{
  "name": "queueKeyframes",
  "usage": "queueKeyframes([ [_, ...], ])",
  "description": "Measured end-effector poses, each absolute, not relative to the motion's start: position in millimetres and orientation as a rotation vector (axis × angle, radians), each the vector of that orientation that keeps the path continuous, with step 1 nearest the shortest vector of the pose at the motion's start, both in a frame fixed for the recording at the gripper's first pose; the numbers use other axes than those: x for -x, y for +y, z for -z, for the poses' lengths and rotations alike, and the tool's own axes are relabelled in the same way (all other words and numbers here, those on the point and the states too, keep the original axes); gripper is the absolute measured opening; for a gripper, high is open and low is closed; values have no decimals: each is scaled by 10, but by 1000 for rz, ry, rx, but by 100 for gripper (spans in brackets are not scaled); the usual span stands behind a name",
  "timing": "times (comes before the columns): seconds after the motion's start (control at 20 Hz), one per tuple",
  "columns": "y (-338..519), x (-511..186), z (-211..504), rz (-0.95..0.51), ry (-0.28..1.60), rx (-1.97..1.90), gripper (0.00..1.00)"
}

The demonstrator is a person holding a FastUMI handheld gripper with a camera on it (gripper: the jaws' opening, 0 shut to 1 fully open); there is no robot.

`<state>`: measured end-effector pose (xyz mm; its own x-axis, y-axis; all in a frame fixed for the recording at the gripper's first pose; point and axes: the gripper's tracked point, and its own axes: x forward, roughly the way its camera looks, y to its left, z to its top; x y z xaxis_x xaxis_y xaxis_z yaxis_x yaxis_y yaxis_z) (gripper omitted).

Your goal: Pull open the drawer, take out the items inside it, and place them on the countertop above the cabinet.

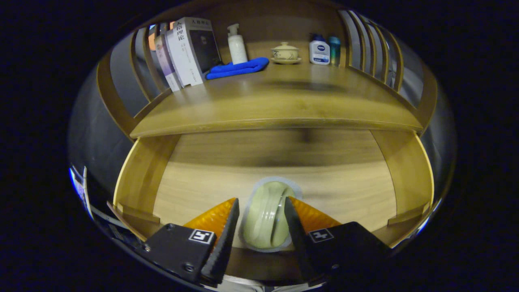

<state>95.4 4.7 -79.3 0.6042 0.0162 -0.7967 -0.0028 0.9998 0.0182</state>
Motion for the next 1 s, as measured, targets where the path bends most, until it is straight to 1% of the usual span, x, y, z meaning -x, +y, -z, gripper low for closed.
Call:
queueKeyframes([
  [0.15,-9,-982,824,1,931,16,54],
  [0.3,-26,-999,840,0,932,-13,22],
  [0.5,-35,-1007,774,-10,909,-15,16],
  [1.0,-3,-970,87,-48,787,61,14],
])
